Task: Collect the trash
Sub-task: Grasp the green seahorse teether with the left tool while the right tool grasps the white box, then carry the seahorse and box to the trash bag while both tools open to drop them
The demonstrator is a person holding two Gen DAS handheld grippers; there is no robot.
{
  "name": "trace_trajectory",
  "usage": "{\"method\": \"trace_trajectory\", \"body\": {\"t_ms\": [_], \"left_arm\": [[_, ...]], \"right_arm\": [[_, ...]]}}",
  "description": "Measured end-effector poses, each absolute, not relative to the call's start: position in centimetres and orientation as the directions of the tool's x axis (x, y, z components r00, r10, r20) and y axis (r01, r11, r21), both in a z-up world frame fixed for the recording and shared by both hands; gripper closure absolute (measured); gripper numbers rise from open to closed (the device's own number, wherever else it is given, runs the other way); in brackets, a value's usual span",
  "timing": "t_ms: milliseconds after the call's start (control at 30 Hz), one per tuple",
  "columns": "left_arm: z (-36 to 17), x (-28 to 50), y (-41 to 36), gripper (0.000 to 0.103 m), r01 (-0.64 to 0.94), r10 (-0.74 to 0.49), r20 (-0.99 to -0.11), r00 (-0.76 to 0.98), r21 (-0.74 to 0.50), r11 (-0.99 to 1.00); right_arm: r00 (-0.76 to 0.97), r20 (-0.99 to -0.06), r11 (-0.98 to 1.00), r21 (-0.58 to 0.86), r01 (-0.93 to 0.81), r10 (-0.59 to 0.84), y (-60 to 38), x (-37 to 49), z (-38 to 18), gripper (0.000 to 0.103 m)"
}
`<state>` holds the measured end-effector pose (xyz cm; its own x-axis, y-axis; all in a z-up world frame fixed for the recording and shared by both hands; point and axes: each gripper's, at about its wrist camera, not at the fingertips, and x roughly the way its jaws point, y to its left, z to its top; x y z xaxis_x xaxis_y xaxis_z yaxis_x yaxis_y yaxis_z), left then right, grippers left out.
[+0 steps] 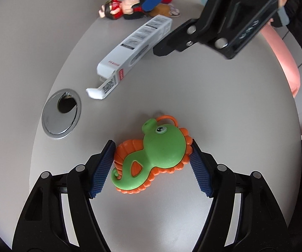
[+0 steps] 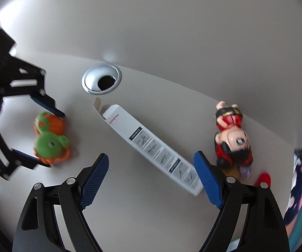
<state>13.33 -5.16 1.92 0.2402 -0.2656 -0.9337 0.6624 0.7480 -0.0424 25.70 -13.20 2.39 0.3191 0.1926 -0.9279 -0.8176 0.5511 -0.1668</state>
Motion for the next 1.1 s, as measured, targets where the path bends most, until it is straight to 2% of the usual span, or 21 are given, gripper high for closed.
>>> {"method": "trace_trajectory", "body": {"t_ms": [67, 133, 233, 267, 333, 400, 533, 733, 1100], "left_arm": [[2.0, 13.3, -5.0, 0.035, 0.657, -0.267, -0.932, 0.244, -0.044, 0.753], [2.1, 13.1, -4.9, 0.035, 0.652, -0.267, -0.931, 0.248, -0.043, 0.757], [2.0, 13.1, -5.5, 0.035, 0.641, -0.253, -0.930, 0.265, -0.026, 0.767], [2.0, 12.8, -5.9, 0.035, 0.628, -0.239, -0.929, 0.283, -0.009, 0.778], [2.1, 12.2, -6.0, 0.035, 0.600, -0.212, -0.925, 0.316, 0.022, 0.799], [2.1, 11.8, -6.3, 0.035, 0.574, -0.195, -0.919, 0.342, 0.040, 0.818], [2.5, 10.4, -6.6, 0.035, 0.505, -0.147, -0.908, 0.392, 0.079, 0.859], [2.8, 8.4, -6.2, 0.035, 0.308, -0.071, -0.905, 0.418, 0.068, 0.949], [6.2, 2.2, -8.9, 0.035, 0.338, -0.123, -0.877, 0.465, 0.047, 0.940]], "right_arm": [[0.321, -0.929, 0.543, -0.178, -0.821, 0.181, -13.1, 26.3, 1.8, 0.023], [0.309, -0.937, 0.538, -0.178, -0.824, 0.164, -12.8, 27.1, 0.9, 0.038], [0.293, -0.946, 0.551, -0.173, -0.816, 0.137, -12.6, 27.7, -0.2, 0.051], [0.284, -0.948, 0.560, -0.159, -0.813, 0.143, -12.7, 27.7, -0.2, 0.053], [0.271, -0.951, 0.574, -0.140, -0.807, 0.149, -12.8, 27.7, -0.2, 0.066], [0.255, -0.957, 0.602, -0.123, -0.789, 0.139, -13.0, 27.4, -0.3, 0.072], [0.246, -0.957, 0.683, -0.079, -0.726, 0.151, -14.1, 26.6, 0.1, 0.073], [0.253, -0.945, 0.818, 0.026, -0.575, 0.208, -16.8, 24.5, 2.2, 0.074], [0.317, -0.911, 0.899, 0.114, -0.422, 0.264, -22.4, 16.4, 6.7, 0.073]]}}
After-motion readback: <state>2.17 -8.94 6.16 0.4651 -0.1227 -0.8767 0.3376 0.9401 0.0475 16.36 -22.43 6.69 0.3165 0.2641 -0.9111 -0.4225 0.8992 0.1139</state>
